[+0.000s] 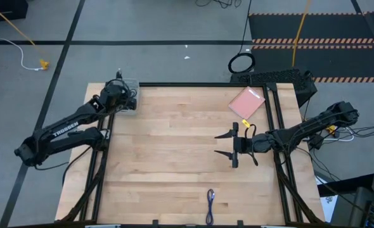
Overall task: Pick and place USB-C Cables
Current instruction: Put the black charger cable into the gray bin
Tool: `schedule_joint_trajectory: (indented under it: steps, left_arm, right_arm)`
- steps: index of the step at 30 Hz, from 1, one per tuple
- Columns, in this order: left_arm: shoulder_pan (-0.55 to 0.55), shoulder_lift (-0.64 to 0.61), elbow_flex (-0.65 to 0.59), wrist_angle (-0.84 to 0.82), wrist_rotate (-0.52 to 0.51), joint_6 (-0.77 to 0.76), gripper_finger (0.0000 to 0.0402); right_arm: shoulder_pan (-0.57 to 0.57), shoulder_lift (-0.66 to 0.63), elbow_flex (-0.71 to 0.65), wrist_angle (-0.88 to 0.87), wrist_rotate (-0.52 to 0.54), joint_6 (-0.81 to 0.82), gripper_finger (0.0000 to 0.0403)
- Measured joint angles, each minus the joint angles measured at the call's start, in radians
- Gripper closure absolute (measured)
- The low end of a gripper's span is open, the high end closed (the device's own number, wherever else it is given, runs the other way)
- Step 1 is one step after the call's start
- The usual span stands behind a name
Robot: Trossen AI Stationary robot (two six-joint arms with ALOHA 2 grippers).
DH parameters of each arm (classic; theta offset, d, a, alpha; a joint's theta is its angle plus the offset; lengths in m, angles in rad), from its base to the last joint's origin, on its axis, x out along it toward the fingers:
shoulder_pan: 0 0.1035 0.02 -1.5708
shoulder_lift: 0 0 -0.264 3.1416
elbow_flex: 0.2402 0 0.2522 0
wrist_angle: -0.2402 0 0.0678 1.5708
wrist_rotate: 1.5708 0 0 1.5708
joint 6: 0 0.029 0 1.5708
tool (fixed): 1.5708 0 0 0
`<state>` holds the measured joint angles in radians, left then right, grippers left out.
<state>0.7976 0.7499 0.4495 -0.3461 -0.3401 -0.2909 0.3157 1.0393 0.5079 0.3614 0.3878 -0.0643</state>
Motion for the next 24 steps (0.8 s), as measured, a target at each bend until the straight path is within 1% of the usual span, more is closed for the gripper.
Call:
schedule_joint_trajectory:
  steps: [6, 10, 14, 18, 24]
  left_arm:
    - [0.061, 0.046, -0.028, 0.004, 0.053, -0.052, 0.0337]
    - [0.086, 0.113, -0.027, 0.011, 0.112, -0.073, 0.0337]
    - [0.121, 0.206, -0.028, 0.011, 0.165, -0.094, 0.0337]
    - [0.134, 0.290, -0.018, -0.003, 0.164, -0.099, 0.0337]
    - [0.133, 0.343, 0.036, -0.073, 0.164, -0.123, 0.0337]
  right_arm:
    - [0.000, 0.000, 0.000, 0.000, 0.000, 0.000, 0.0149]
    - [0.000, 0.000, 0.000, 0.000, 0.000, 0.000, 0.0149]
    - [0.000, 0.000, 0.000, 0.000, 0.000, 0.000, 0.0149]
    - [0.000, 0.000, 0.000, 0.000, 0.000, 0.000, 0.0149]
    - [0.000, 0.000, 0.000, 0.000, 0.000, 0.000, 0.0149]
